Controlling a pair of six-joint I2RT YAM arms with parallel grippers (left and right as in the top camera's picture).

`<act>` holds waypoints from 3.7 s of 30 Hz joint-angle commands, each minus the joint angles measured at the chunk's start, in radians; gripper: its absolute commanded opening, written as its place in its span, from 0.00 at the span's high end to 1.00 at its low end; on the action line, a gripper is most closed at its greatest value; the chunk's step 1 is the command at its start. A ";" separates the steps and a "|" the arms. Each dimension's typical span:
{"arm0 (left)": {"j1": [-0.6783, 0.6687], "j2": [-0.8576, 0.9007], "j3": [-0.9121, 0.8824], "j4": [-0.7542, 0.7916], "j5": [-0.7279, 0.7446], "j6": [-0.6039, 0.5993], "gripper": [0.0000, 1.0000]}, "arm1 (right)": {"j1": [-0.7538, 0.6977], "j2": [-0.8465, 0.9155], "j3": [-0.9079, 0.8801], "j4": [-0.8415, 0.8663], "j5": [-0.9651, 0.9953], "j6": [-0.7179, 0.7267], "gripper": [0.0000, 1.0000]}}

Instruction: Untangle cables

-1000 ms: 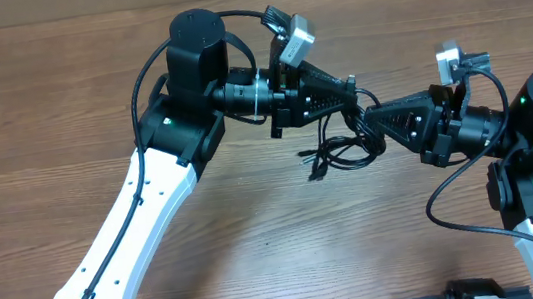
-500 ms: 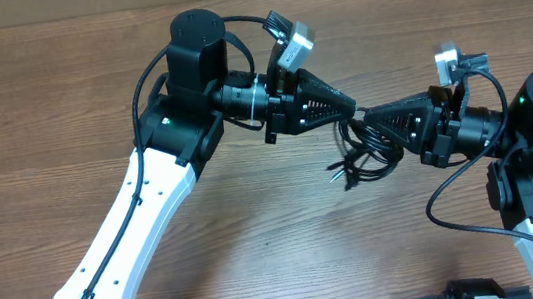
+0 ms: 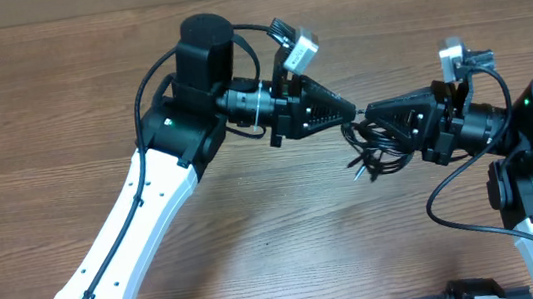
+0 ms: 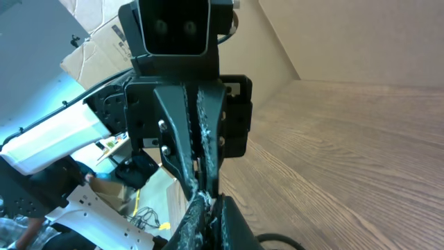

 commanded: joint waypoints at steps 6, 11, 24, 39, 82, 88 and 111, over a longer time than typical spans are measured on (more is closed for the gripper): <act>-0.060 -0.009 0.011 -0.012 -0.169 0.038 0.96 | -0.002 -0.007 0.017 0.016 -0.021 0.020 0.96; -0.103 -0.009 0.011 -0.012 -0.216 0.038 0.96 | -0.002 -0.007 0.017 0.015 -0.021 0.020 0.96; -0.108 -0.009 0.011 -0.015 -0.224 0.038 0.96 | -0.002 -0.007 0.017 0.015 -0.021 0.020 0.96; 0.058 -0.009 0.011 -0.022 -0.323 -0.312 0.96 | -0.002 -0.006 0.017 -0.107 0.077 0.099 0.22; -0.097 -0.009 0.011 -0.030 -0.759 -0.866 0.96 | -0.001 -0.006 0.017 -0.458 0.299 0.792 0.30; -0.121 -0.009 0.011 -0.027 -0.760 -0.888 0.96 | -0.001 -0.006 0.017 -0.458 0.364 0.896 0.61; -0.200 -0.009 0.011 -0.017 -0.779 -0.904 0.96 | -0.001 -0.006 0.017 -0.447 0.437 0.941 0.96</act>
